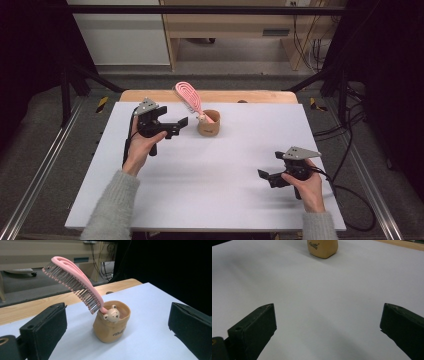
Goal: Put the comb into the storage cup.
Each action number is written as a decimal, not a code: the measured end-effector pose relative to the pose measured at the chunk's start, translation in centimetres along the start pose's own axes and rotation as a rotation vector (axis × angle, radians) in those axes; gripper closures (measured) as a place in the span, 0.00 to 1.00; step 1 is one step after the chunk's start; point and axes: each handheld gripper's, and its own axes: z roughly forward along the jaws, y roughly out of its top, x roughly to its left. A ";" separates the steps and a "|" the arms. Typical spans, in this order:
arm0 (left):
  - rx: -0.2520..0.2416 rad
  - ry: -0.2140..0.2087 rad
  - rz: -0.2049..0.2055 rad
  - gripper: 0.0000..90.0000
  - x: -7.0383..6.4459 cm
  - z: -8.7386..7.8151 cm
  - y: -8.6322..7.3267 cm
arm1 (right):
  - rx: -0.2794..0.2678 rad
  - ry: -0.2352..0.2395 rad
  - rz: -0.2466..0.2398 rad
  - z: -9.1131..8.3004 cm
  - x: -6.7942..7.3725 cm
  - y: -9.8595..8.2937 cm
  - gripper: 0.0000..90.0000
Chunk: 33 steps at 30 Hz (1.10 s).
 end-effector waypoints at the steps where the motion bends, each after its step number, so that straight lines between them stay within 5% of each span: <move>1: 0.000 -0.003 0.003 0.02 0.0 -0.2 -0.1 | 0.001 0.000 -0.001 0.0 0.0 0.0 0.01; 16: 0.019 -0.062 0.035 0.02 -0.1 -3.4 -3.5 | 0.003 -0.001 -0.002 0.1 0.0 0.0 0.01; 33: 0.067 -0.044 0.059 0.02 0.6 -5.7 -8.3 | 0.011 0.000 -0.006 0.3 0.1 -0.1 0.01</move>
